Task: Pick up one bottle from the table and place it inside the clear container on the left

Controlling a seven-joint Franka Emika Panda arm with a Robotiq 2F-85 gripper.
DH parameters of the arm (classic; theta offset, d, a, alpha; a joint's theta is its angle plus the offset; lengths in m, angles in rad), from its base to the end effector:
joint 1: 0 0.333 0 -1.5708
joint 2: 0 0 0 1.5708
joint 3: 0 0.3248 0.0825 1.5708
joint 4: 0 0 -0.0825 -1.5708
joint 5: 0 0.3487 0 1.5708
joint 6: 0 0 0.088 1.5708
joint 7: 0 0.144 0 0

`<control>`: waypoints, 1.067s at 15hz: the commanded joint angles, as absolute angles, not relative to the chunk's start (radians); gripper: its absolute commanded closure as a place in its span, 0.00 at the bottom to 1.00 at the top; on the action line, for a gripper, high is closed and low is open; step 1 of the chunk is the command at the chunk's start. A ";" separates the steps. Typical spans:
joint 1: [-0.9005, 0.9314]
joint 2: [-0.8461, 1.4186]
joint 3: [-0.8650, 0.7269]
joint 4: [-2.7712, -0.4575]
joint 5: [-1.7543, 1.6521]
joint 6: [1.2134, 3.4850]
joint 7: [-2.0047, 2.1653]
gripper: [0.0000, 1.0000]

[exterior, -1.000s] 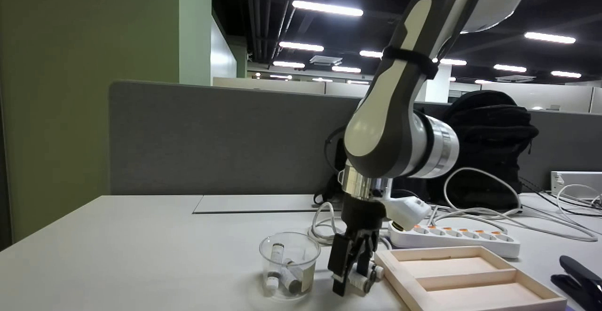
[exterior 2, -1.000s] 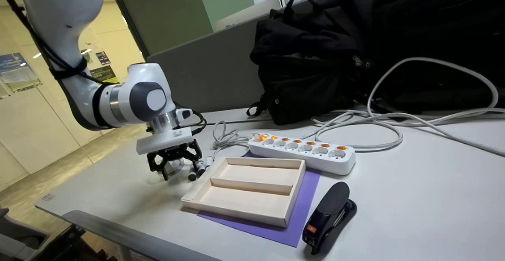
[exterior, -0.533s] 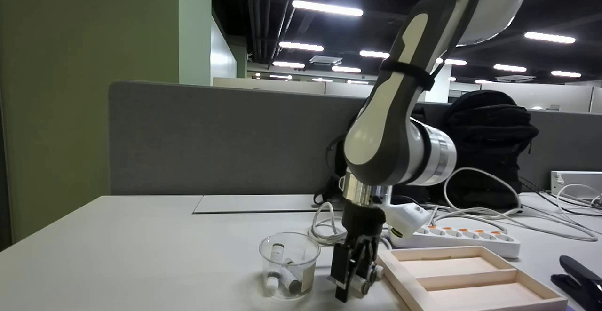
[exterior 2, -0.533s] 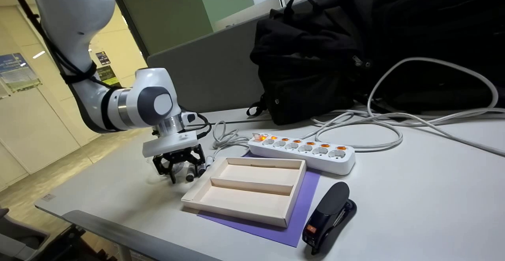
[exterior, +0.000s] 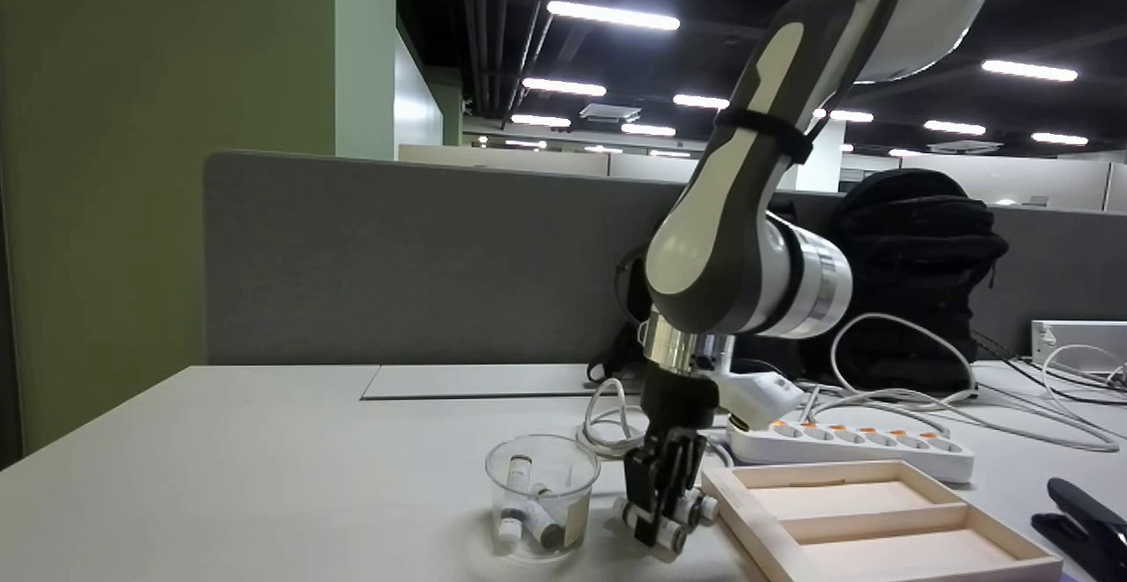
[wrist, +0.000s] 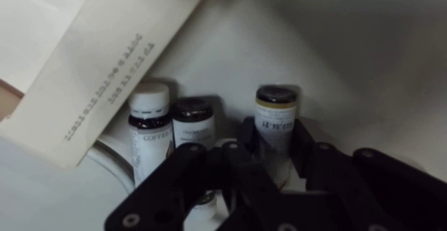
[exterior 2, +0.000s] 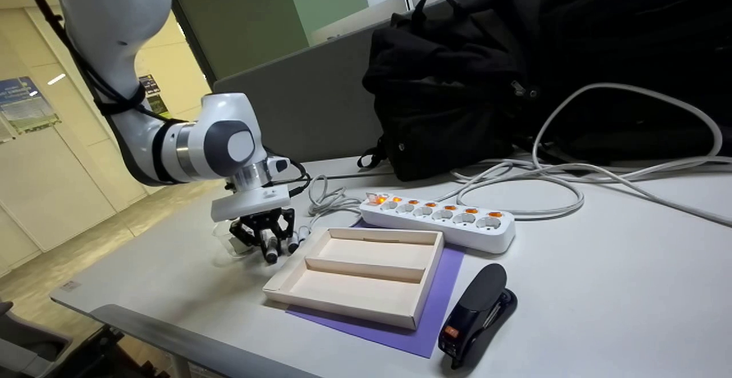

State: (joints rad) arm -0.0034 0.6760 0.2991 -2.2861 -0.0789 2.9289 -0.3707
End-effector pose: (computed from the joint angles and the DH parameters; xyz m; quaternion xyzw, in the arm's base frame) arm 0.4743 0.1666 0.0758 -0.9391 -0.3330 -0.0039 0.0844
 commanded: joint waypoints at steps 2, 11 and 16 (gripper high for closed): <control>-0.084 0.610 0.382 -2.288 -0.052 2.858 -0.363 0.93; -0.143 0.438 0.534 -2.219 0.196 2.600 -0.480 0.93; -0.077 0.492 0.475 -2.161 0.224 2.569 -0.536 0.93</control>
